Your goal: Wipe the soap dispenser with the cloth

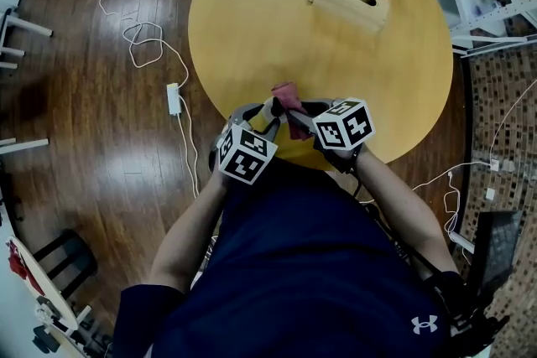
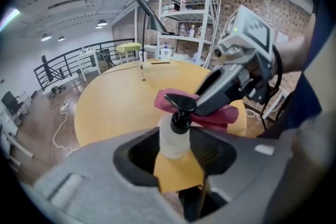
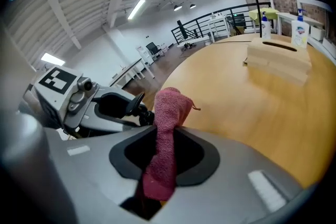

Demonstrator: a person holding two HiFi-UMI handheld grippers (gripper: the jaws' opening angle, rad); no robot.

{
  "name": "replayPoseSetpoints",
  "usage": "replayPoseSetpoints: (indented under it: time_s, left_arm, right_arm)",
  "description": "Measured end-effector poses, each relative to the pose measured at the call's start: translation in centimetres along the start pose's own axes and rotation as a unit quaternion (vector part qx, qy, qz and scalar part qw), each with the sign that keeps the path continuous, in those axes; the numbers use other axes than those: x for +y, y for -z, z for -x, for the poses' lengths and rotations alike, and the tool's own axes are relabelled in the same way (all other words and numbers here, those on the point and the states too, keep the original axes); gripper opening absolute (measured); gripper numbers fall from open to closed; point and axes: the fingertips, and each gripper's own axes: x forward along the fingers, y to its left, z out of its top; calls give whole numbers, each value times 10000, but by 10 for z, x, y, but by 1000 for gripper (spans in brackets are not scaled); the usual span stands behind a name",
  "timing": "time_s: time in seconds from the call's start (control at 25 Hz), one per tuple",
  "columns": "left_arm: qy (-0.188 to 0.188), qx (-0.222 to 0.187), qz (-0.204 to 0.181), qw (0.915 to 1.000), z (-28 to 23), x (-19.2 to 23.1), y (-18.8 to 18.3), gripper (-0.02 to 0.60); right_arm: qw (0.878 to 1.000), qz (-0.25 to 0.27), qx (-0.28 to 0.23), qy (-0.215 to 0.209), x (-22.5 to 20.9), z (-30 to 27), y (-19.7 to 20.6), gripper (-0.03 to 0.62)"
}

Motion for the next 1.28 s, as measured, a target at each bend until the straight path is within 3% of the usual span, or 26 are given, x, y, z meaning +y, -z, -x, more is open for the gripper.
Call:
replayPoseSetpoints:
  time_s: [0.08, 0.12, 0.28, 0.6, 0.72, 0.88, 1.0, 1.08, 1.2, 1.28]
  left_arm:
    - [-125, 4, 29, 9999, 5, 5, 6, 173]
    - [-156, -12, 5, 9999, 7, 6, 7, 139]
    - [75, -210, -101, 9997, 7, -6, -3, 137]
    - [196, -116, -219, 9995, -3, -13, -6, 133]
    - [379, -132, -539, 9977, -1, -12, -4, 130]
    - [663, -212, -895, 9935, 1, -10, -4, 130]
    - [1026, -401, -1249, 9860, -1, -9, -5, 130]
    - [1383, -429, -1644, 9757, -4, -10, -6, 129]
    - [1891, -329, -2115, 9583, -8, -11, -8, 130]
    - [1973, -108, -2261, 9539, -7, -11, -9, 132]
  right_arm:
    - [10000, 26, 60, -5, 2, 3, 6, 94]
    - [10000, 7, -11, 45, 0, 4, 2, 94]
    - [9984, -195, -511, 107, -8, 0, -43, 95]
    - [9993, 359, 87, -14, 4, -9, -16, 94]
    - [9988, 376, 295, -106, 5, 0, 0, 94]
    - [9997, 181, -71, 147, -10, 0, -31, 95]
    - [9998, 176, -22, -60, -3, -16, -41, 95]
    - [9997, 149, 116, -166, -1, -18, -34, 95]
    - [9989, 132, 380, -236, -2, -7, -16, 95]
    - [9983, 179, 508, -215, -1, 1, -3, 95]
